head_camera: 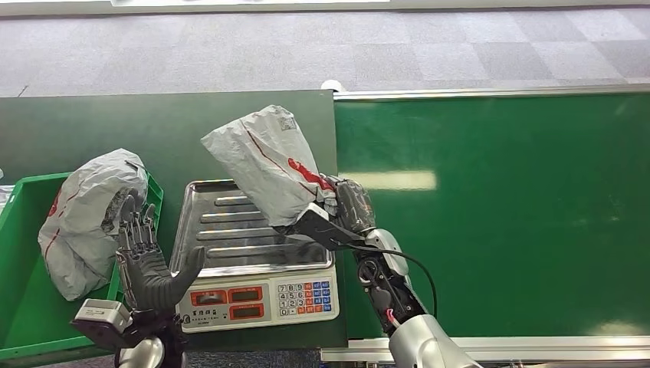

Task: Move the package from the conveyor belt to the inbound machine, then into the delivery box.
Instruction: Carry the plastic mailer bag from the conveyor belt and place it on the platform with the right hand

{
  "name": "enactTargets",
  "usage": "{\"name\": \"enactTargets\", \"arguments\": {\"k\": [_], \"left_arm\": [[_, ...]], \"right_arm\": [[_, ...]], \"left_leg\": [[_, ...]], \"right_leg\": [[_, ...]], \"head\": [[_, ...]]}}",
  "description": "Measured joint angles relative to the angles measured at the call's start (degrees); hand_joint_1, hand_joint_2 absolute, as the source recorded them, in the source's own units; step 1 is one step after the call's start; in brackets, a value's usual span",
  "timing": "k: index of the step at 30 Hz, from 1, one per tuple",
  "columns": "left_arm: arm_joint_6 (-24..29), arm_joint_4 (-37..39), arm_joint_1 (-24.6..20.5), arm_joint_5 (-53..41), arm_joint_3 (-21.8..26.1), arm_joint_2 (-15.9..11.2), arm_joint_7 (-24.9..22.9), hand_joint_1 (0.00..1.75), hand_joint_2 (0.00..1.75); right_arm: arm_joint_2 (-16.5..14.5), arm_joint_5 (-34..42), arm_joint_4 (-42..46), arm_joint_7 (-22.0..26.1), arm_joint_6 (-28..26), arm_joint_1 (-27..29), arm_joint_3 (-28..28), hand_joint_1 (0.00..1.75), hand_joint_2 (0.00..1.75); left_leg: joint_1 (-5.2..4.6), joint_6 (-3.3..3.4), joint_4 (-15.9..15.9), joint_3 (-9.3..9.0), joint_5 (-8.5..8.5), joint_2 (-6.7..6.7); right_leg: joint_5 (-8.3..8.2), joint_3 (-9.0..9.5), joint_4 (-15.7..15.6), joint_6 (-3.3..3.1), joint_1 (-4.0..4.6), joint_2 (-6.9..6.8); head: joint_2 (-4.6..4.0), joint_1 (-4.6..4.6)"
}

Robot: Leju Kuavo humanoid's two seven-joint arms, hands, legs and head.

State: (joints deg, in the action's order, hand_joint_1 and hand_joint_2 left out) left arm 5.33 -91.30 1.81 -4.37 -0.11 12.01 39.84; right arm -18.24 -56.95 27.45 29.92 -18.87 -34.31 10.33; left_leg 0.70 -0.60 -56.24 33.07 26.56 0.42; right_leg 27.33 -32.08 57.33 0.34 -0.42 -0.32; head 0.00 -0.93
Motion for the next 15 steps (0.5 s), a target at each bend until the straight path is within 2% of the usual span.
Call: {"name": "enactTargets", "arguments": {"k": [8,11,12,15], "left_arm": [[0.5,0.1,0.1,0.0,0.0,-0.2,0.0,0.00,1.75],[0.7,0.3,0.1,0.0,-0.2,-0.2,0.0,0.00,1.75],[0.7,0.4,0.1,0.0,-0.3,-0.2,0.0,0.00,1.75],[0.8,0.7,0.0,0.0,-0.6,-0.3,0.0,0.00,1.75]], "right_arm": [[-1.2,-0.6,0.5,1.4,1.8,0.4,2.9,1.70,1.75],[-1.2,0.8,1.6,1.3,2.8,1.1,4.9,1.59,1.75],[-1.2,1.3,2.0,1.2,3.1,1.3,5.5,1.42,1.75],[-1.2,2.0,2.7,1.3,3.8,1.6,6.7,0.40,1.75]], "left_leg": [[0.00,0.00,0.0,0.00,0.00,-0.01],[0.01,0.00,0.0,0.00,0.00,0.00],[0.00,0.00,0.0,0.00,0.00,0.00],[0.00,0.00,0.0,0.00,0.00,0.00]], "right_leg": [[0.00,0.00,0.0,0.00,0.00,0.00],[0.00,0.00,0.0,0.00,0.01,0.00],[0.00,-0.01,0.0,0.00,0.01,0.00],[0.00,0.00,0.0,0.00,0.00,0.00]], "head": [[0.00,-0.01],[0.00,-0.01],[0.00,-0.01],[0.00,0.00]]}}
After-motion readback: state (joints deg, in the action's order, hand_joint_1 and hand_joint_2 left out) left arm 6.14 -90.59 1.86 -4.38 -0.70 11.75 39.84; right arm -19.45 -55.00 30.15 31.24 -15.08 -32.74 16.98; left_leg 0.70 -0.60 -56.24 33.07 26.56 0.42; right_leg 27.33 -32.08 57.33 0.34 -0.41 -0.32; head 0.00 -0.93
